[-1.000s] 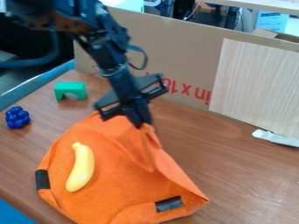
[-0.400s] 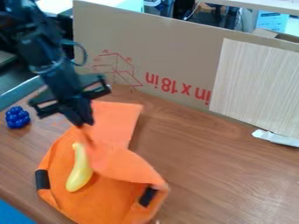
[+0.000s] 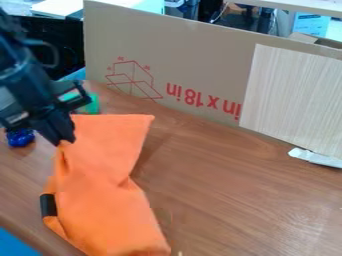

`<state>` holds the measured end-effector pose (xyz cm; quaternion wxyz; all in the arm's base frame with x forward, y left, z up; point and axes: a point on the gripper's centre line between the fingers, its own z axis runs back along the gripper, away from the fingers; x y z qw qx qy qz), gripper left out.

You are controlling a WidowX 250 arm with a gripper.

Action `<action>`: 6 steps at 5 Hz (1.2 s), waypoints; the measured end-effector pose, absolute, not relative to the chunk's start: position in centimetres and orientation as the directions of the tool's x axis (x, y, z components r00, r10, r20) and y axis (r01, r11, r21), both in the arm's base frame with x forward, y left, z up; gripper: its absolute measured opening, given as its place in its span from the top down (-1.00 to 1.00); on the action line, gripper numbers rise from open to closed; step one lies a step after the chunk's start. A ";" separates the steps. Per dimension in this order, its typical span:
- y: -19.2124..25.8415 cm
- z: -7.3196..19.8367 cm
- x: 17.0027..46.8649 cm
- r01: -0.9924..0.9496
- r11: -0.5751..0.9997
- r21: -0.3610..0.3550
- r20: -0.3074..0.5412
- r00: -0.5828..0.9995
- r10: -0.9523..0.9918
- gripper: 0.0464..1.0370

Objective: Fold the cloth from top right to bottom left

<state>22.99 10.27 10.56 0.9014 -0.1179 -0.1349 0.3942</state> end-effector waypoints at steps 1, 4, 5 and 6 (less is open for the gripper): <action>11.0 10.6 22.0 -0.685 0.653 -0.324 0.127 0.652 0.747 0.92; 12.1 11.4 21.4 -0.682 0.635 -0.363 0.115 0.643 0.757 -0.54; 11.8 11.4 21.2 -0.678 0.637 -0.368 0.099 0.652 0.752 -0.93; 10.9 13.3 22.3 -0.643 0.656 -0.396 0.142 0.663 0.735 -0.93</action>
